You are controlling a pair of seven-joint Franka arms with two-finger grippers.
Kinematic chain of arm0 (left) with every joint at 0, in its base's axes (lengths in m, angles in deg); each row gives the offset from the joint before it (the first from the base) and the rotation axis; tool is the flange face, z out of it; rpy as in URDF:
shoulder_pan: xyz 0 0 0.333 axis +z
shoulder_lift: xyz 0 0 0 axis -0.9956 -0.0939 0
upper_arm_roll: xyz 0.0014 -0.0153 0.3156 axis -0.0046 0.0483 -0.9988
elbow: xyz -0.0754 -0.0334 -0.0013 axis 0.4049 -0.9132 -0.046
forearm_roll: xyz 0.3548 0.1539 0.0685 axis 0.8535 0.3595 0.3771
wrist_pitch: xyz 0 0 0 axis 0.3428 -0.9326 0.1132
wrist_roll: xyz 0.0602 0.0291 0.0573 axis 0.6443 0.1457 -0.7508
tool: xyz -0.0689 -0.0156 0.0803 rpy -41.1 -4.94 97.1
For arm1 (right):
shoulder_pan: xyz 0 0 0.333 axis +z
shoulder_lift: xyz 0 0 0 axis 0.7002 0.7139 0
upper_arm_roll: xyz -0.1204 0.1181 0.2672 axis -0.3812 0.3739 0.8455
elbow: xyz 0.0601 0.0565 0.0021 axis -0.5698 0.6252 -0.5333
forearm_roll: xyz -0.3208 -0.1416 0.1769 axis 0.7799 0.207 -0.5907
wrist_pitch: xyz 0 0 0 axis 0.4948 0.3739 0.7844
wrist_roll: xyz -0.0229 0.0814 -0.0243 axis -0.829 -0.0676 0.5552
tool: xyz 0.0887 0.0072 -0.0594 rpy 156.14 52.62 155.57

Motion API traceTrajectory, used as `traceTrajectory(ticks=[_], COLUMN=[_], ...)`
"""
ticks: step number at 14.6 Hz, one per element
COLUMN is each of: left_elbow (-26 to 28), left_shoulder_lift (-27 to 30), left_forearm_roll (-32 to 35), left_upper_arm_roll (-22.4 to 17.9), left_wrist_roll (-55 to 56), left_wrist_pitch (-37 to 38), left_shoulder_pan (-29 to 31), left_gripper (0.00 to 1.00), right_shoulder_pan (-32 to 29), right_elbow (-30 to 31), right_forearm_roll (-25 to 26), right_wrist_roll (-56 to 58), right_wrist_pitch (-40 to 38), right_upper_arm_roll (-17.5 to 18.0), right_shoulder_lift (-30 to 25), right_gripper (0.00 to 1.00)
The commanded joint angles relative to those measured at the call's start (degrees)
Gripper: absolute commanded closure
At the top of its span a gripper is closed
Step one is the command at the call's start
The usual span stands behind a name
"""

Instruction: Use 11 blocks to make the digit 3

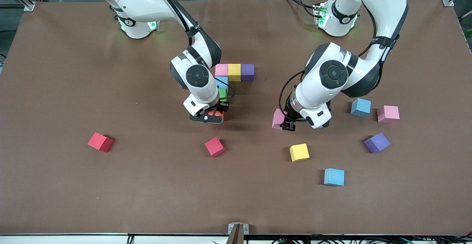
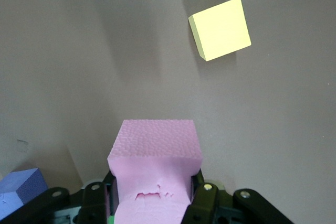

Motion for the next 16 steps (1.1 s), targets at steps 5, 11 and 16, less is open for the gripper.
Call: traceTrajectory(ticks=[5, 11, 16], left_elbow=[-0.1, -0.8, -1.1], left_shoulder_lift=[0.7, 0.8, 0.3], left_forearm_roll=[0.0, 0.0, -0.2], left_upper_arm_roll=[-0.1, 0.0, 0.0], left_wrist_roll=[-1.1, -1.4, -0.8], left_wrist_pitch=[1.3, 3.9, 3.8], left_shoulder_pan=[0.2, 0.2, -0.4], left_gripper=[0.75, 0.75, 0.75], right_shoulder_pan=[0.8, 1.1, 1.8], right_elbow=[-0.5, -0.2, -0.1], right_forearm_roll=[-0.3, -0.3, -0.3], right_wrist_roll=[-3.2, -4.1, -5.0], right_wrist_pitch=[1.2, 1.4, 1.3], right_upper_arm_roll=[-0.4, -0.4, -0.4], right_shoulder_lift=[0.9, 1.6, 1.6], right_gripper=[1.0, 0.99, 0.99])
